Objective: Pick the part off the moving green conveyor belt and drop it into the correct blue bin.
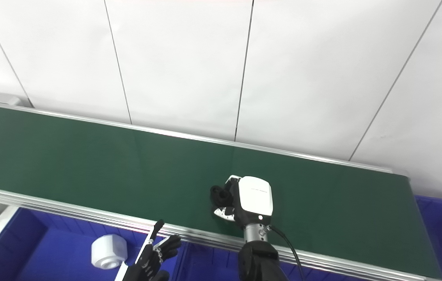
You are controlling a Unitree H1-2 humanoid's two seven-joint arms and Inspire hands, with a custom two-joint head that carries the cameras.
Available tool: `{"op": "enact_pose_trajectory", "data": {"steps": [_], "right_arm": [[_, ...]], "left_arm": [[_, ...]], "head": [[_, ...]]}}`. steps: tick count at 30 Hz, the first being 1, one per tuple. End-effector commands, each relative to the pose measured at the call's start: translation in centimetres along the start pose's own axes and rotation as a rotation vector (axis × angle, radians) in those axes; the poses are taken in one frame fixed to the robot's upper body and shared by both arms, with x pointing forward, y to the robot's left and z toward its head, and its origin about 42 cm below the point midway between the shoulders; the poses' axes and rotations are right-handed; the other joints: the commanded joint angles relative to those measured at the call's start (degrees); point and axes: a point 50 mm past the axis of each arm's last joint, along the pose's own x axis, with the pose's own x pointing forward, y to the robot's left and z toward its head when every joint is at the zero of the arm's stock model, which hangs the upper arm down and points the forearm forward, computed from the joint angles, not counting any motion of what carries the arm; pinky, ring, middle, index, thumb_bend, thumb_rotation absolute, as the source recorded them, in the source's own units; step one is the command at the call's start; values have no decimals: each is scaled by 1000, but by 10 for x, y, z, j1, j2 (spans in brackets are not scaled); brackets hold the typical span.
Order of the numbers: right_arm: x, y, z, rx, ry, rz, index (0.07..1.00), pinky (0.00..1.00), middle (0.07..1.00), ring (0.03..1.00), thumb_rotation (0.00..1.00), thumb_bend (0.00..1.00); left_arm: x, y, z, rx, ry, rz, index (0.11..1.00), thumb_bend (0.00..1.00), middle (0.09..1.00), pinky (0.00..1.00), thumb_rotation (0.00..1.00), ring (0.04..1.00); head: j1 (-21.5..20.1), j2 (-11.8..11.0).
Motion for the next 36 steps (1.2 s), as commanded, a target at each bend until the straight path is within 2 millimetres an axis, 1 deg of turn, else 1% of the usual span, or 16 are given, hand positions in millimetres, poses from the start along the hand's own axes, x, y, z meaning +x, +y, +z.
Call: {"op": "enact_pose_trajectory", "data": {"steps": [1, 5, 8, 14, 17, 20, 21, 25, 27, 32, 36], "right_arm": [[-9, 11, 1, -10, -46, 38, 474, 125, 258, 178, 144, 508], [-10, 7, -2, -2, -100, -19, 482, 141, 285, 201, 140, 505], [-9, 2, -6, 5, -147, -78, 484, 171, 310, 227, 140, 504], [-4, -8, -10, 42, -224, -179, 483, 228, 325, 261, 141, 501], [-1, -12, -11, 38, -257, -226, 483, 234, 327, 264, 142, 503], [2, -19, -10, 31, -300, -270, 481, 212, 312, 244, 141, 503], [3, -21, -10, 32, -311, -283, 481, 212, 311, 243, 141, 503], [5, -28, -9, 43, -345, -327, 483, 249, 353, 284, 143, 502], [6, -30, -9, 51, -358, -347, 483, 264, 368, 297, 143, 502], [8, -42, -10, 62, -367, -416, 484, 281, 387, 313, 140, 506], [8, -50, -11, 67, -377, -464, 484, 278, 378, 307, 139, 505]], "left_arm": [[2, -1, 11, -5, -51, -3, 1000, 687, 838, 829, 781, 841], [2, 1, 11, 3, -52, -8, 1000, 675, 838, 826, 792, 843], [2, 2, 10, 12, -58, -9, 1000, 666, 837, 828, 795, 845], [2, 4, 9, 12, -53, -8, 1000, 658, 835, 835, 801, 848], [2, 4, 8, 11, -54, -10, 1000, 658, 835, 841, 801, 851], [3, 5, 8, 14, -56, -12, 1000, 640, 835, 851, 797, 856], [3, 5, 7, 13, -55, -12, 1000, 640, 835, 851, 797, 856], [2, 5, 7, 10, -53, -12, 1000, 630, 834, 857, 800, 852], [3, 6, 6, 13, -54, -11, 1000, 625, 833, 853, 802, 849], [3, 6, 5, 30, -57, -8, 1000, 629, 830, 850, 818, 848], [3, 8, 4, 28, -55, -13, 1000, 631, 837, 866, 825, 859]], "head": [[0, 0], [-4, -1], [-6, -2], [-10, -4], [-12, -6], [-12, -6], [-12, -9], [-12, -9], [-15, -13], [-18, -15], [-24, -14]]}}
